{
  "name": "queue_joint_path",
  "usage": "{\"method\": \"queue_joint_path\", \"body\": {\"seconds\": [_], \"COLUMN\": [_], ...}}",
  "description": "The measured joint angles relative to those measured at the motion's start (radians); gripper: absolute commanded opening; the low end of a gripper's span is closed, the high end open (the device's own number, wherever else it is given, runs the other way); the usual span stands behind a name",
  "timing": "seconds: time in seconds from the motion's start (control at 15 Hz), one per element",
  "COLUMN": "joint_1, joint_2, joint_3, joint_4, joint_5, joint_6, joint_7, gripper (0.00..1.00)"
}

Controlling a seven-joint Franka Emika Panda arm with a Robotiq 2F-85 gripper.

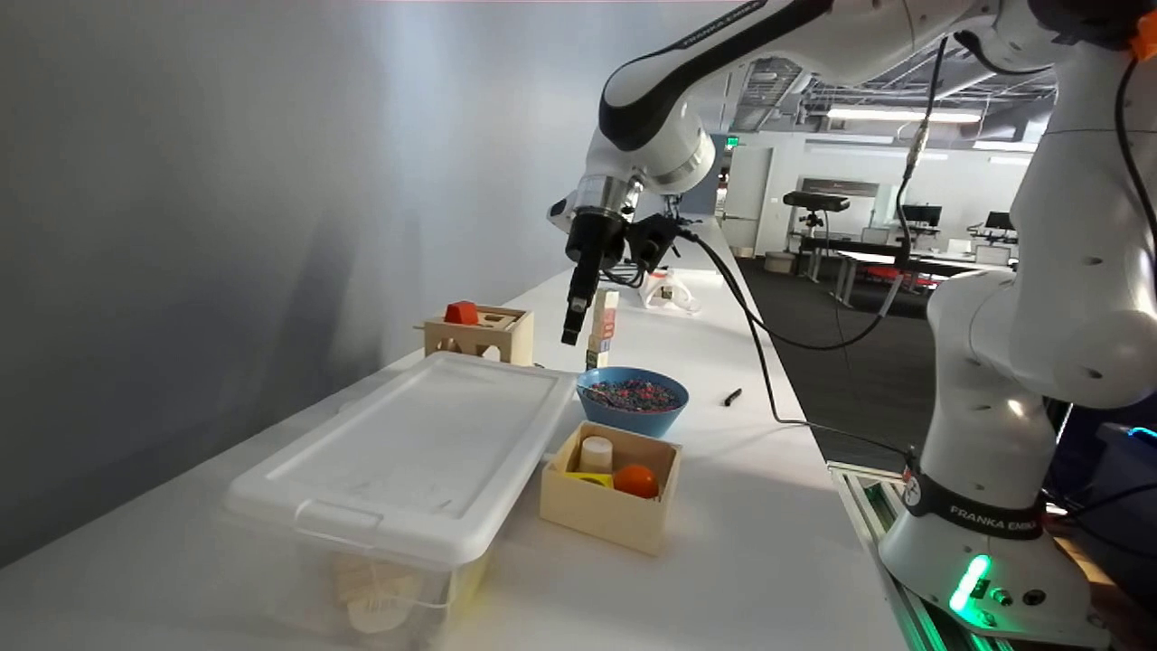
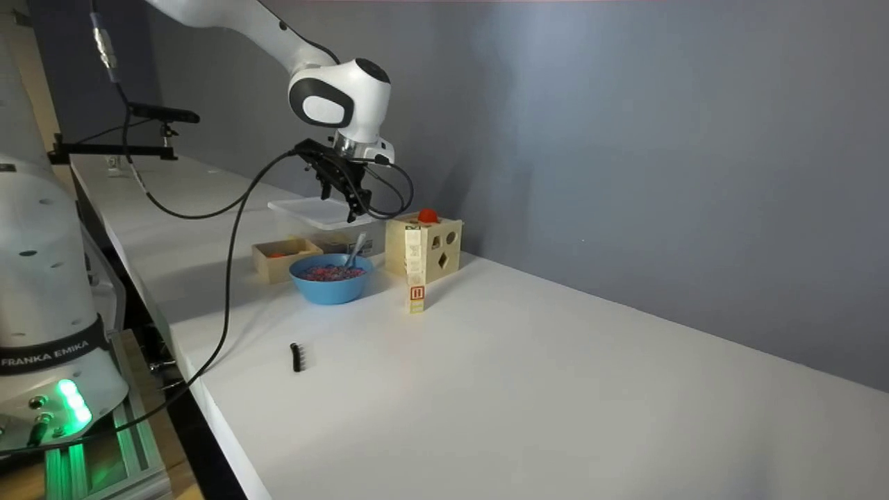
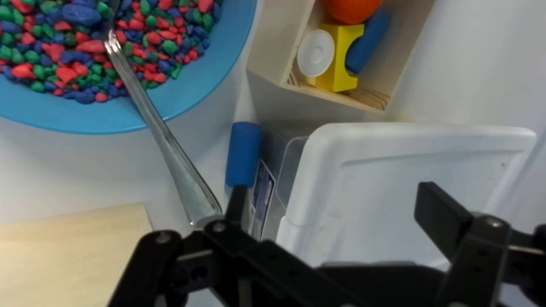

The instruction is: Remove the white lid from the clear container then place the objects in the wooden box into the container.

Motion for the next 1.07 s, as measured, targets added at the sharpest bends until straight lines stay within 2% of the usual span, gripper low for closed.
{"method": "queue_joint_path", "body": {"seconds": [0.33,0.67,1.07], "joint_1": [-0.053,-0.082,-0.105], "joint_2": [0.111,0.132,0.167], "joint_3": [0.06,0.095,0.139], "joint_4": [0.084,0.1,0.103], "joint_5": [0.051,0.067,0.212], "joint_6": [-0.032,-0.023,0.007], "joint_7": [-0.01,-0.024,-0.112], "gripper": [1.0,1.0,1.0]}}
